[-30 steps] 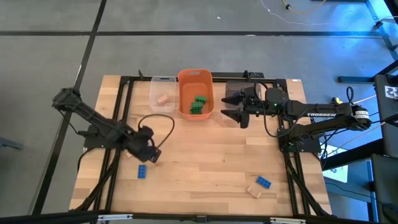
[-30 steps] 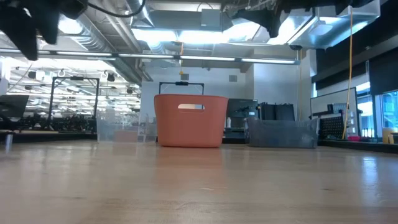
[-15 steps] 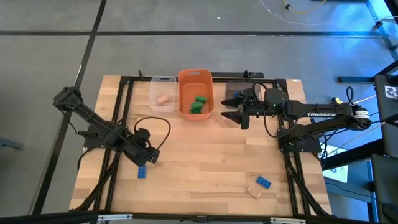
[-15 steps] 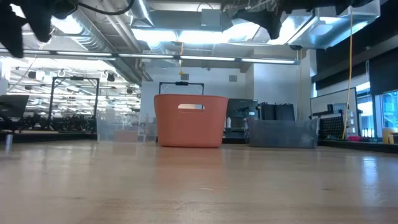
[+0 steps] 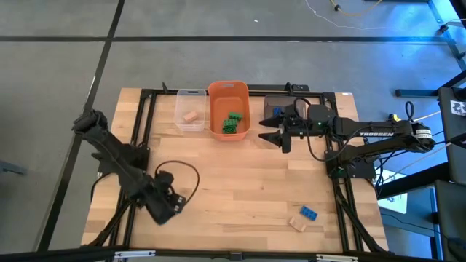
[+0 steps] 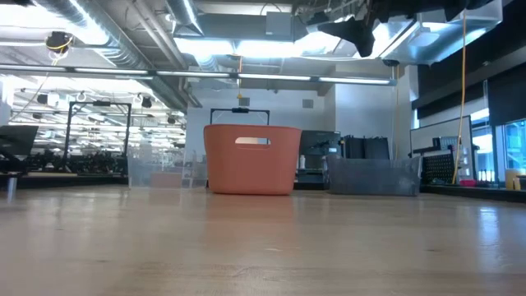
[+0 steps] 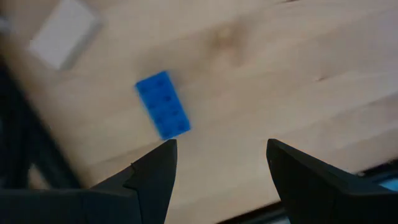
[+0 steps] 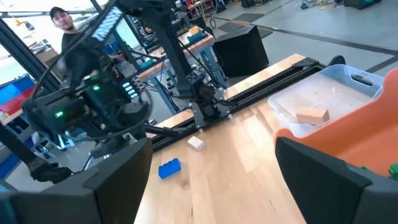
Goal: Sort & place blocks by color
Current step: Put the left blue game piece into the black bin
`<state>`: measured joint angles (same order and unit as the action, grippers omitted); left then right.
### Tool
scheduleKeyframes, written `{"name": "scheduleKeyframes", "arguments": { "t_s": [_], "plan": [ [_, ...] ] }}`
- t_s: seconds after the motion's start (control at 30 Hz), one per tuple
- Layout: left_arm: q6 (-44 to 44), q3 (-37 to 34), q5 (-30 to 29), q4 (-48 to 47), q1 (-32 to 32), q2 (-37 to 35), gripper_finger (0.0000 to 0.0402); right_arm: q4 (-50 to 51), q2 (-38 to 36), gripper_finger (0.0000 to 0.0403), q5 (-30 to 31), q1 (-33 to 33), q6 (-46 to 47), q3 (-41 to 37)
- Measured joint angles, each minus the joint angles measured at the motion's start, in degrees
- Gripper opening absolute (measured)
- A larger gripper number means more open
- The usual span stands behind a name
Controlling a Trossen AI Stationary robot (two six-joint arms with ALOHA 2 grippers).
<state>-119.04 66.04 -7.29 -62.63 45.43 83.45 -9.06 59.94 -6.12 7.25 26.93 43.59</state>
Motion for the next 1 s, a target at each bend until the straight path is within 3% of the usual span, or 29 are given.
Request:
{"name": "scheduleKeyframes", "arguments": {
  "t_s": [0.13,0.37,0.87,1.0],
  "plan": [
    [-4.51,4.80,-0.01,-4.06,2.18,4.62,0.0240,0.27,0.00,0.0341,0.01,0.00,-0.06,0.00],
    [-8.35,5.10,2.42,-3.29,4.85,8.86,0.0240,0.58,0.00,0.0341,0.01,0.00,0.30,0.00],
    [-8.99,3.17,3.07,-1.53,4.60,7.90,0.0240,1.93,0.00,0.0341,0.03,0.00,2.65,0.00],
    [-9.97,-0.73,4.85,0.44,4.80,6.16,0.0240,1.90,0.00,0.0341,0.03,0.00,2.58,0.00]
  ]
}}
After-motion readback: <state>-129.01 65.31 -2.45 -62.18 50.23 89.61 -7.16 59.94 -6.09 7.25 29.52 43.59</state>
